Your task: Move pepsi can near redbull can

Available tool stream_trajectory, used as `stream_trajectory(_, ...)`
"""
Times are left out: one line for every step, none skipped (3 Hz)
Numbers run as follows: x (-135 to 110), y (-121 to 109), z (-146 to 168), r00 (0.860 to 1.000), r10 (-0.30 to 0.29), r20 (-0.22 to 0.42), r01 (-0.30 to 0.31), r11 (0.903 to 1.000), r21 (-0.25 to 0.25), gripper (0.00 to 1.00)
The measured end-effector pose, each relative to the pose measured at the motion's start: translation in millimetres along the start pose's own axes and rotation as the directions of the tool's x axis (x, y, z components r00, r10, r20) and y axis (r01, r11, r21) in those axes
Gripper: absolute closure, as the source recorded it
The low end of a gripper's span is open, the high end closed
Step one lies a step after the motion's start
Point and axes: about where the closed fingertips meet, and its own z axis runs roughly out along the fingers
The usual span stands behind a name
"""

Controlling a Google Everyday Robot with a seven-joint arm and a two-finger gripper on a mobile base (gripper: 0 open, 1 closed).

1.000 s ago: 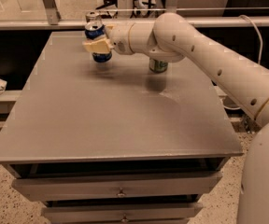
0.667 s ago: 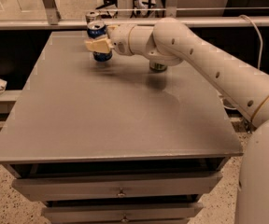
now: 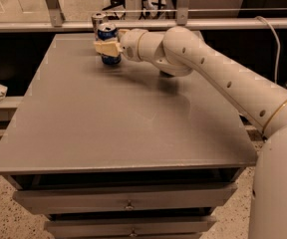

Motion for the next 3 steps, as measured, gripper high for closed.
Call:
stream_trajectory(1,-1,0,1.0,0.018,0.009,-0.019,0.9996,0.021,0.65)
stream_trajectory(2,5,-1,0.999,0.034,0.015,-0.035,0.9991,0.026,0.41)
stream_trajectory(4,10,0,0.999,0.032,0.011,-0.032,0.9984,0.046,0.03)
